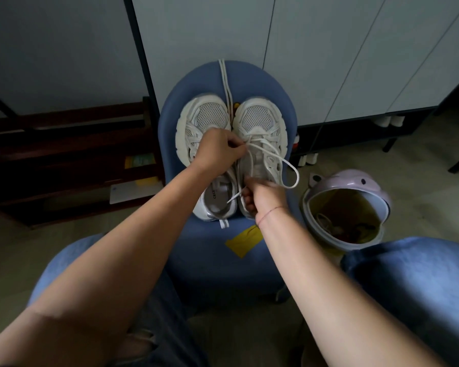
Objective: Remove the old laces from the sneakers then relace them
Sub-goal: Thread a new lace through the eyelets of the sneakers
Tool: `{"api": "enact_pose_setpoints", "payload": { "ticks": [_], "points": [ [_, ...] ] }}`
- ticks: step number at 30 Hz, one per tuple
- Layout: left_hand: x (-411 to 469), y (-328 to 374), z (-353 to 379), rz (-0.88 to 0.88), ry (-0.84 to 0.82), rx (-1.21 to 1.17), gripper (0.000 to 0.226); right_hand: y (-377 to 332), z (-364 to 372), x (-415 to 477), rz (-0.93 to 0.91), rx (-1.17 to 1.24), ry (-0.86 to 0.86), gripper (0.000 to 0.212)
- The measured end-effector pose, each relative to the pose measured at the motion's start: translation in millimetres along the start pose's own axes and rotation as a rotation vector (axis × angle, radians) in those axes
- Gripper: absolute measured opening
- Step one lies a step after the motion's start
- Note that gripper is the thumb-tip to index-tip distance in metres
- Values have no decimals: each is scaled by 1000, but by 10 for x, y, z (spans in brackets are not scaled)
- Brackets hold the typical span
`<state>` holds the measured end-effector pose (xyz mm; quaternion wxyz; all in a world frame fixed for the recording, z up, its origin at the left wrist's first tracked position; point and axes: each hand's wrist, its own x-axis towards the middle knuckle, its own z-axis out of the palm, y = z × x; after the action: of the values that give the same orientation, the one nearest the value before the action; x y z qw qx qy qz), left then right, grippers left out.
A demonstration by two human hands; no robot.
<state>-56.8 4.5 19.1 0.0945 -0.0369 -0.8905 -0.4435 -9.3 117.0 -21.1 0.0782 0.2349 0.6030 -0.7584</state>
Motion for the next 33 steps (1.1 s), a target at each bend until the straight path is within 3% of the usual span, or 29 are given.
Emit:
{"api": "enact_pose_setpoints", "payload": {
  "ticks": [3,6,9,15,18,22,25,30,33],
  "points": [
    [5,-13,1,1,-2,-4,15,62,-145,-174,-66,-164,-87,25],
    [12,-22,-2,-1,-3,-1,16,324,-459,-417,-118,-531,-164,22],
    [21,-24,4,8,-4,11,17,655,-772,-716,-34,-784,-341,29],
    [8,3,0,-11,1,7,16,287,-558,-492,-211,-451,-126,18],
    [5,4,0,-7,7,20,16,39,-229,-233,-153,-211,-117,26],
    [6,0,-3,13,13,29,16,-11,18,18,-80,-66,-40,31],
    [15,-14,4,14,10,20,15,61,-19,1,-142,-69,5,32],
    [21,-12,-10,-2,1,-10,16,280,-320,-393,-299,-349,-91,30],
    [19,-4,-17,-9,-6,-15,17,579,-590,-674,-236,-504,-163,31]
  ]
}}
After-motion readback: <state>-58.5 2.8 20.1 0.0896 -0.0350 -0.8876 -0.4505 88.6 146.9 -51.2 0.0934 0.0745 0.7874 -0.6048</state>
